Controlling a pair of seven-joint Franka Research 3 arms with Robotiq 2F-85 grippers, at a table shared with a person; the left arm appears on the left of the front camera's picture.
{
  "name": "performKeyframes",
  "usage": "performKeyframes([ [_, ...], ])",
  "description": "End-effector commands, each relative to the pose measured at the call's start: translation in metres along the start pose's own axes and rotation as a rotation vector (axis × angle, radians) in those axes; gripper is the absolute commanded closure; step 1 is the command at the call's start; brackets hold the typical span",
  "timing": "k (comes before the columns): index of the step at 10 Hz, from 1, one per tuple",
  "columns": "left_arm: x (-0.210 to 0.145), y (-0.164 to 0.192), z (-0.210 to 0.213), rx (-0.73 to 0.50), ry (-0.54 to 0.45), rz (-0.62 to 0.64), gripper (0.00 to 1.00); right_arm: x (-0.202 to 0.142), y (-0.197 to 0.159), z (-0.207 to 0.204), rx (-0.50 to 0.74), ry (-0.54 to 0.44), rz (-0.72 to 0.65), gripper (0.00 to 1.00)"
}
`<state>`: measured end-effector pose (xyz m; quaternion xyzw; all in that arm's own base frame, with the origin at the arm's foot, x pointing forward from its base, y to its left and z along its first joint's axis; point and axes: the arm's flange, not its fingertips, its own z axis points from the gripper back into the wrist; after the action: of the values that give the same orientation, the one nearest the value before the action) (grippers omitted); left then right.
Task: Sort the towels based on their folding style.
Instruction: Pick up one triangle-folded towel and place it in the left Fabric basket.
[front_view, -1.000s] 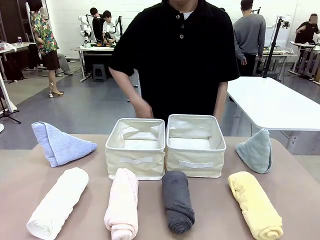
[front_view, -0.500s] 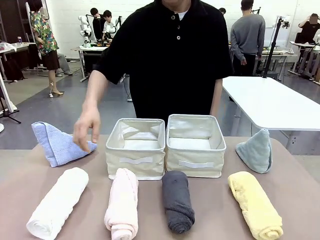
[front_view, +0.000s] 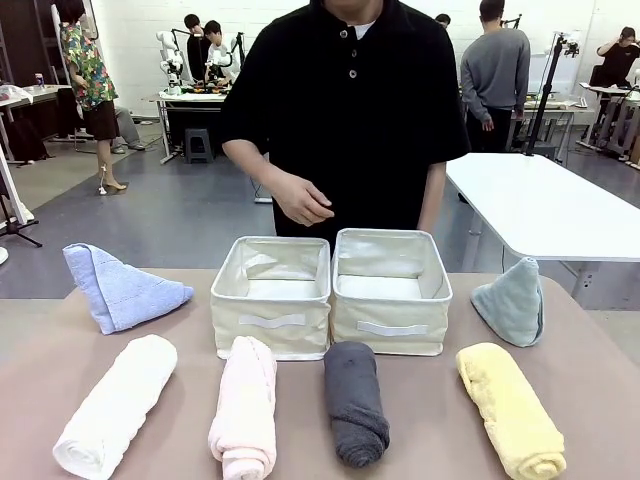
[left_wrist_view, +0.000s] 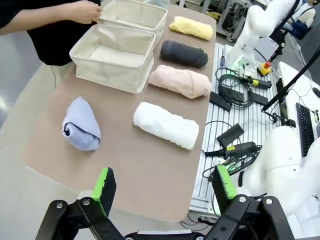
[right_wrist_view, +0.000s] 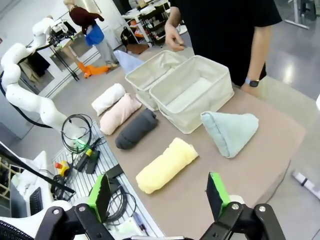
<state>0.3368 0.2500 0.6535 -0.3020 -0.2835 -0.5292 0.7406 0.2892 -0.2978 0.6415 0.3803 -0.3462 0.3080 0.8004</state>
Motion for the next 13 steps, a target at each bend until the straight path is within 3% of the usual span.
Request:
performKeyframes([
  [1, -0.0009, -0.0055, -0.0003, 0.024, -0.017, -0.029, 0.0, -0.0004, 0.0053, 0.0018, -0.003, 0.0, 0.02, 0.0],
  [13, -0.0009, -0.0055, -0.0003, 0.024, -0.017, -0.029, 0.0, -0.0004, 0.0053, 0.0018, -0.003, 0.0, 0.02, 0.0],
])
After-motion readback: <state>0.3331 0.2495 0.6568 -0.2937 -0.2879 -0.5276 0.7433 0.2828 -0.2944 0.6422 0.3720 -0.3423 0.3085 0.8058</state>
